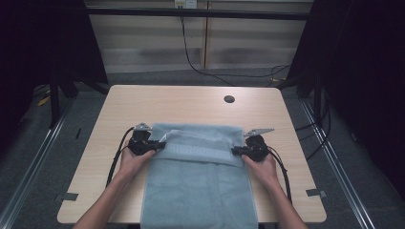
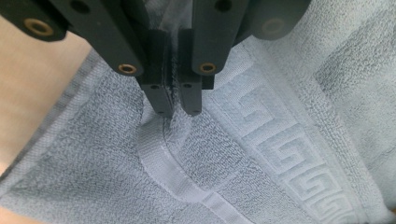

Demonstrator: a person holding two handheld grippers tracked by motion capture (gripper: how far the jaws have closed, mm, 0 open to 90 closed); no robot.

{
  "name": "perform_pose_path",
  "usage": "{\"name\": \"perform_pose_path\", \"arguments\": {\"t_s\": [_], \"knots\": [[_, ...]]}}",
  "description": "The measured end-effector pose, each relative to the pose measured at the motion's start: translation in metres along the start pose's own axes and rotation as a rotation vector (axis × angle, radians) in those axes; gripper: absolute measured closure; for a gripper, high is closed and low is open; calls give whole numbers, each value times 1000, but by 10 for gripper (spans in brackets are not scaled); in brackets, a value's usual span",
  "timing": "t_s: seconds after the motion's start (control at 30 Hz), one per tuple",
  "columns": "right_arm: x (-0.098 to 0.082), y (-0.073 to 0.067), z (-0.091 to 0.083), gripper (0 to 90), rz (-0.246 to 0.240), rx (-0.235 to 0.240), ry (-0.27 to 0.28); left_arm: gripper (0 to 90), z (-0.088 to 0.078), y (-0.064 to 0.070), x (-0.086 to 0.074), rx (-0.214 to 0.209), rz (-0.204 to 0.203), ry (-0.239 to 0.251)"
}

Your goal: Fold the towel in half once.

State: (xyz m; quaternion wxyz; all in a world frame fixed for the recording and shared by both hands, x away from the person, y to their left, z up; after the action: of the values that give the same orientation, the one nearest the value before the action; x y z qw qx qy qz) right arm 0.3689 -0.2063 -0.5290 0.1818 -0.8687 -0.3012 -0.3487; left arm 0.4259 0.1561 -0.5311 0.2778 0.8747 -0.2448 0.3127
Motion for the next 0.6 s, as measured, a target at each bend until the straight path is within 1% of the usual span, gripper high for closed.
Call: {"name": "perform_pose_path", "arguments": {"t_s": [0.07, 0.1, 0.17, 0.2, 0.27, 0.33, 0.37, 0.4, 0.47, 0.5, 0.53, 0.57, 0.6], "knots": [[6, 7, 5, 862, 12, -11, -4, 830, 4, -5, 6, 1, -5, -3], [10, 11, 8, 863, 16, -22, -7, 830, 6, -9, 10, 9, -9, 2], [17, 17, 16, 863, 28, -30, 7, 830, 9, -15, 14, 21, -11, 16], [19, 20, 19, 863, 25, -36, 13, 830, 10, -17, 16, 28, -9, 21], [23, 24, 23, 863, 35, -37, 21, 829, 14, -20, 20, 40, 0, 36], [26, 28, 26, 862, 33, -51, 26, 829, 18, -23, 24, 48, -14, 54], [28, 31, 27, 862, 43, -58, 20, 828, 21, -24, 26, 52, -13, 57], [30, 32, 28, 863, 40, -75, 13, 828, 22, -24, 28, 60, -8, 59], [32, 35, 28, 862, 32, -95, 0, 825, 25, -24, 31, 59, -15, 56], [33, 36, 29, 863, 30, -106, 4, 825, 26, -25, 32, 55, -20, 53], [33, 37, 29, 863, 40, -103, 5, 824, 26, -25, 33, 40, -40, 50], [33, 38, 28, 863, 43, -101, 10, 825, 25, -25, 33, 35, -53, 50], [33, 38, 27, 865, 45, -93, 17, 828, 24, -24, 34, 37, -46, 47]]}}
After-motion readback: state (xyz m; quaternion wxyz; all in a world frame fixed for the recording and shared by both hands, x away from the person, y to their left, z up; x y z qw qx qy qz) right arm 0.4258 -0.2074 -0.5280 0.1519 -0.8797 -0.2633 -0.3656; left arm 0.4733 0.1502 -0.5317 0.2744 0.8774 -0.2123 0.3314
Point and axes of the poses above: each handheld gripper's, and its own axes: z roughly forward along the jaws, x roughly out of its top, y roughly to its right, the point moved 4 cm from there along z, roughly forward along the jaws, and after that the axes turned 8 degrees about -z, right-handed, at the moved point
